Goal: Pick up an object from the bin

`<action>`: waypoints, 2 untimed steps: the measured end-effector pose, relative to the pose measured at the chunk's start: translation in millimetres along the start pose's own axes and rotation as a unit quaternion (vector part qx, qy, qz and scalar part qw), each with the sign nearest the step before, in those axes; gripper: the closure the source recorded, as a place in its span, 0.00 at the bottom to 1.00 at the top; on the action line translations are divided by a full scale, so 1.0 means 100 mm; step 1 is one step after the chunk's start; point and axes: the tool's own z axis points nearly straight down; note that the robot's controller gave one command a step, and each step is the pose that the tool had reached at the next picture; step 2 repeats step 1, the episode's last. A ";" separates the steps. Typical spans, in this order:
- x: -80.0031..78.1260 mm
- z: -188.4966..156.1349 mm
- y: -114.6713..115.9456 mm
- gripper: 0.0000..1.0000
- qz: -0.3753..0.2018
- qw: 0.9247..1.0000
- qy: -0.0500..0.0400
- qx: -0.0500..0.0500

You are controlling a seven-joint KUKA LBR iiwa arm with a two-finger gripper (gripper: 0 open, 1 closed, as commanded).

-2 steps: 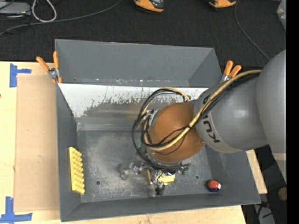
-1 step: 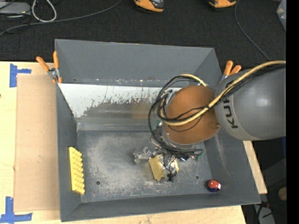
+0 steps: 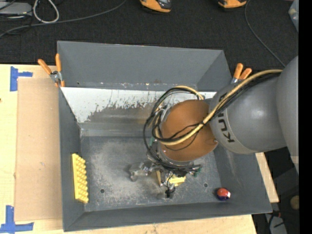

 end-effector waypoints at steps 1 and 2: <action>-0.01 -0.73 -0.40 1.00 0.011 1.000 -0.002 0.004; -0.01 -0.73 -0.40 1.00 0.011 1.000 -0.002 0.004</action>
Offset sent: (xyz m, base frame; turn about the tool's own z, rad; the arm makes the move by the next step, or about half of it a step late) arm 0.0000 0.0000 0.0000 0.0000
